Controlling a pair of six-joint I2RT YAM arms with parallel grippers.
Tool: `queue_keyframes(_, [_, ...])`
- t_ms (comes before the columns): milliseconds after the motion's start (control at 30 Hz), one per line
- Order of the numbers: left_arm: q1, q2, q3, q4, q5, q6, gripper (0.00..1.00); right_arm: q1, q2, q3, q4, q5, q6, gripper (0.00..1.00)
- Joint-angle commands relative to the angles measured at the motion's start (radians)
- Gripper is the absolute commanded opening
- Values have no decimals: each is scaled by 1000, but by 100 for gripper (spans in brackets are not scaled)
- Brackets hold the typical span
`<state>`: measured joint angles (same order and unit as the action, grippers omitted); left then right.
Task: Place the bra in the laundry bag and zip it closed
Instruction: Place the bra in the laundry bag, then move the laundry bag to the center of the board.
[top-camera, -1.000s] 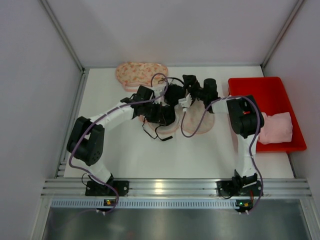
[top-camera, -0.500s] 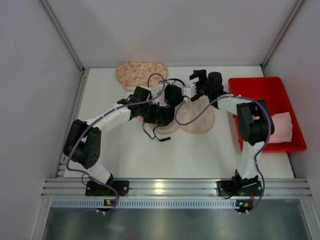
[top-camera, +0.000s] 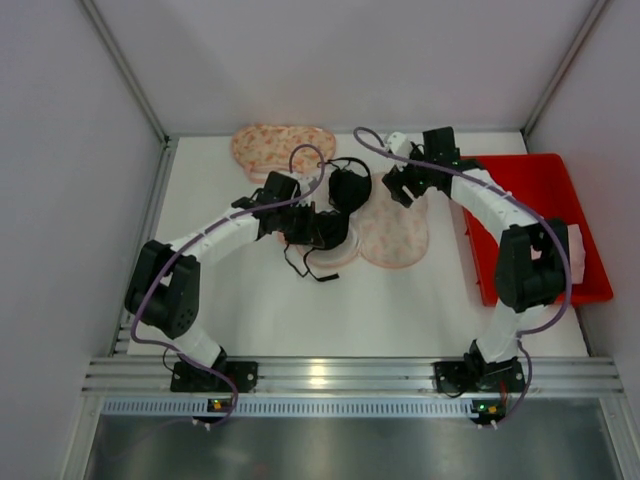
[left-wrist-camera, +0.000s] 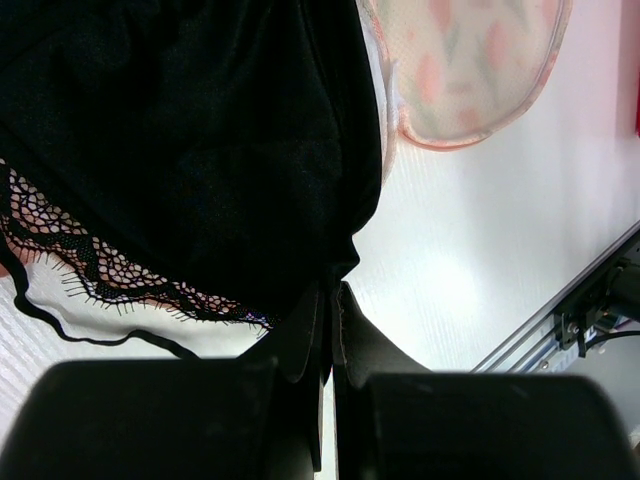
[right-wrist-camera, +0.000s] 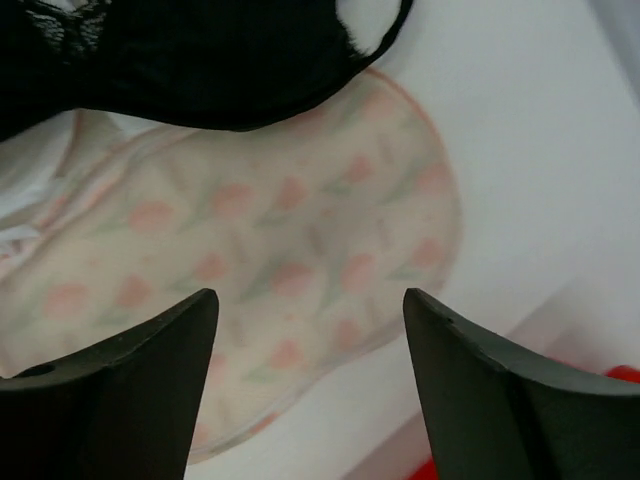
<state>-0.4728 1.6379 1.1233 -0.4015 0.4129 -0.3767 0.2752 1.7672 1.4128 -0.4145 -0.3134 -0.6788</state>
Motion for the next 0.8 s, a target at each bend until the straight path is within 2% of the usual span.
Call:
queue_keyframes(0, [0, -15, 4, 59, 15, -50, 0, 12, 52, 32, -190, -82, 367, 72])
queue_keyframes(33, [-1, -12, 1, 62, 27, -53, 0, 12, 61, 28, -198, -99, 398, 66])
queue_keyframes(133, [-9, 6, -2, 66, 35, -62, 0, 12, 83, -21, -179, -118, 488, 58])
queue_keyframes(367, [-29, 72, 9, 86, 50, -110, 1, 12, 141, -86, -179, -141, 649, 55])
queue_keyframes(500, [-52, 67, 9, 84, 108, -103, 16, 12, 166, -118, -179, -145, 673, 55])
queue_keyframes(600, [-50, -5, 41, 84, 135, -62, 37, 10, 164, -153, -179, -154, 711, 55])
queue_keyframes(733, [-43, -121, 102, 84, 101, -7, 55, 12, 146, -184, -181, -156, 688, 56])
queue_keyframes(767, [-30, -125, 159, 84, 93, 1, 55, 12, 135, -192, -181, -154, 688, 56])
